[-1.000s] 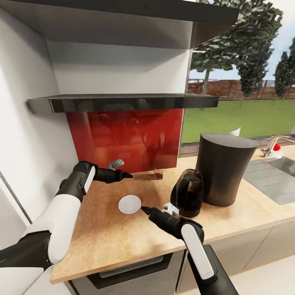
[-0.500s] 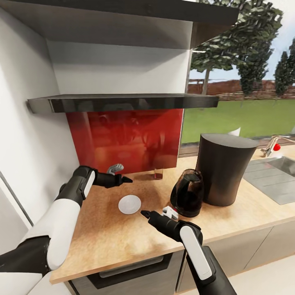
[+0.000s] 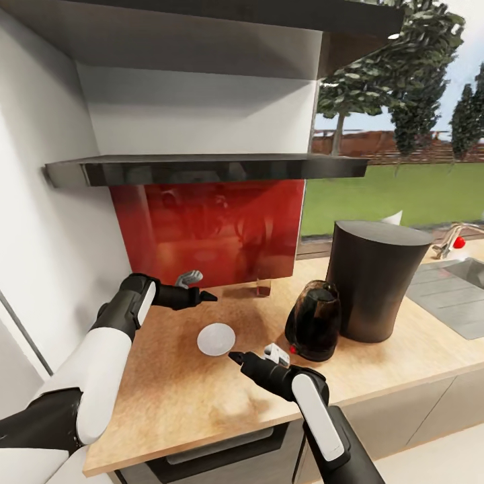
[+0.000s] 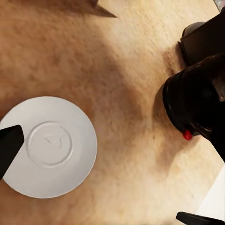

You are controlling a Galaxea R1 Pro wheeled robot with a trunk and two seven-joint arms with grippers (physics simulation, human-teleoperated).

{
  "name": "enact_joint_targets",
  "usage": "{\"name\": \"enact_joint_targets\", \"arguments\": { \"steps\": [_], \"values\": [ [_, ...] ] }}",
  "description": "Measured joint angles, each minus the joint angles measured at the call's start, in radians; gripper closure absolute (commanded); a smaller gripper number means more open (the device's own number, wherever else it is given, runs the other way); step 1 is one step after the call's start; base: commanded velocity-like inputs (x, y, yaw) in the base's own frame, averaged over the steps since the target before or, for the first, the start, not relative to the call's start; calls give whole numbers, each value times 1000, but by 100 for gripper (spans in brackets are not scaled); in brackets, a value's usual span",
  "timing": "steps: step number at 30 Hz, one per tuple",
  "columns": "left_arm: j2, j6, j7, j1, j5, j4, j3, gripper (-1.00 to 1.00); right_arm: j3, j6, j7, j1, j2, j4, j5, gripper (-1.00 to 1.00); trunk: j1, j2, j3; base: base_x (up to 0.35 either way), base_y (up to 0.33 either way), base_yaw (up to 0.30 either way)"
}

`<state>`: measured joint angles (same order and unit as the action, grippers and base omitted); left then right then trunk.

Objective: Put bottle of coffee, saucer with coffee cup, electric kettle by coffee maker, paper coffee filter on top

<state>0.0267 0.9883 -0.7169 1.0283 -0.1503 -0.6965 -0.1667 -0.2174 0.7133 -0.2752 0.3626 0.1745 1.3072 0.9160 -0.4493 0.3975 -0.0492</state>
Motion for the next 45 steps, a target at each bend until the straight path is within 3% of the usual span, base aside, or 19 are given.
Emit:
{"name": "enact_joint_targets", "arguments": {
  "steps": [9,32,41,45],
  "values": [
    [2,-65,0,-39,3,7,0,-100,0,0,0,0,0,0,0,-100,0,0,0,100,0,0],
    [2,-71,0,-43,2,30,1,-100,0,0,0,0,0,-1,0,-100,0,0,0,80,0,0],
    [1,-109,0,-109,7,29,-1,-100,-2,0,0,0,0,-2,0,-100,0,0,0,4,0,0],
    [2,-140,0,-128,8,41,-9,-100,-28,0,0,0,0,-1,0,-100,0,0,0,0,0,0]
  ]
}}
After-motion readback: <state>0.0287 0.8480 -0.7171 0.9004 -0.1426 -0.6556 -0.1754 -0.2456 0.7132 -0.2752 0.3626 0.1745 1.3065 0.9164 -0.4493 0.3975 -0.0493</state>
